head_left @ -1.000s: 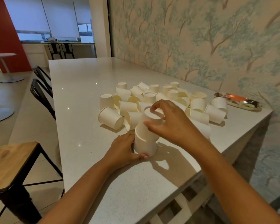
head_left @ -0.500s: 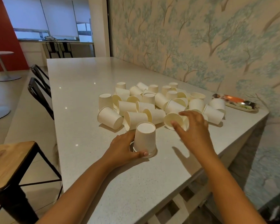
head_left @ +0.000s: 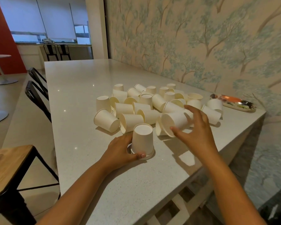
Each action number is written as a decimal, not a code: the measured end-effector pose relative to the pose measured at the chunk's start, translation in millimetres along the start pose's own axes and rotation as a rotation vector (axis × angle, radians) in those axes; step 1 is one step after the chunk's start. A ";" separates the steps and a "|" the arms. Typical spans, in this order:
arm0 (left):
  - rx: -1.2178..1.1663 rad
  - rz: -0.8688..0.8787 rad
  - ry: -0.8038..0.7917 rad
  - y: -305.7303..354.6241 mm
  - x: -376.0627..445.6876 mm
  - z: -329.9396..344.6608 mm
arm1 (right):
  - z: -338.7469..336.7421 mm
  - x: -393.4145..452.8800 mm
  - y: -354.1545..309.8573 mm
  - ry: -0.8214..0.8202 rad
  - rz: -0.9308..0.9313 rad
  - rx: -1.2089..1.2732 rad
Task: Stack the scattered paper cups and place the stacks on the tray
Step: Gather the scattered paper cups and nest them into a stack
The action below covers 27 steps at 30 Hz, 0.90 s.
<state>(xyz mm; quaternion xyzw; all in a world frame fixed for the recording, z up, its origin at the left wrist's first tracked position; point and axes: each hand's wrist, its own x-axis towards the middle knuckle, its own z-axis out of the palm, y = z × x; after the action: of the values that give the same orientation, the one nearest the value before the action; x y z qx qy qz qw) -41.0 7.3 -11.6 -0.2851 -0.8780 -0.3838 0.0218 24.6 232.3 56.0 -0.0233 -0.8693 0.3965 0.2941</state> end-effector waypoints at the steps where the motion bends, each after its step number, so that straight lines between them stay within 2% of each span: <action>1: -0.005 -0.003 -0.001 -0.8 0.3 0.3 | 1.1 -1.8 -10.4 -0.024 -0.049 0.033; 5: -0.036 -0.039 0.000 0.7 -0.4 0.9 | 7.7 -10.4 -39.6 -0.120 -0.272 -0.010; 11: -0.017 -0.017 0.010 1.8 -0.8 0.6 | 14.3 -6.5 -46.9 -0.217 -0.489 -0.200; 13: -0.020 -0.011 0.002 3.0 -0.5 -1.0 | 19.5 -5.9 -45.0 -0.328 -0.533 -0.190; 15: -0.061 -0.022 0.008 5.9 -2.3 -2.7 | 26.0 -8.4 -41.6 -0.513 -0.428 -0.135; 16: -0.097 -0.038 0.015 6.1 -3.1 -2.7 | 29.8 -11.5 -36.7 -0.552 -0.385 -0.126; 20: -0.164 -0.100 0.020 5.2 -3.6 -0.7 | 42.7 -24.6 -5.5 -0.301 -0.322 -0.002; 24: -0.220 -0.109 0.027 9.3 -3.6 1.0 | 56.5 -22.2 5.5 -0.338 -0.207 -0.096; 27: -0.238 -0.130 0.028 9.5 -4.4 1.2 | 64.0 -21.1 10.9 -0.278 -0.120 0.002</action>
<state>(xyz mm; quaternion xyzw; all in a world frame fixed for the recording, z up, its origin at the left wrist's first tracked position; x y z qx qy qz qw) -32.2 11.1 -7.3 -0.2228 -0.8426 -0.4897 -0.0246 5.9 190.8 5.1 0.0840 -0.9011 0.3784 0.1941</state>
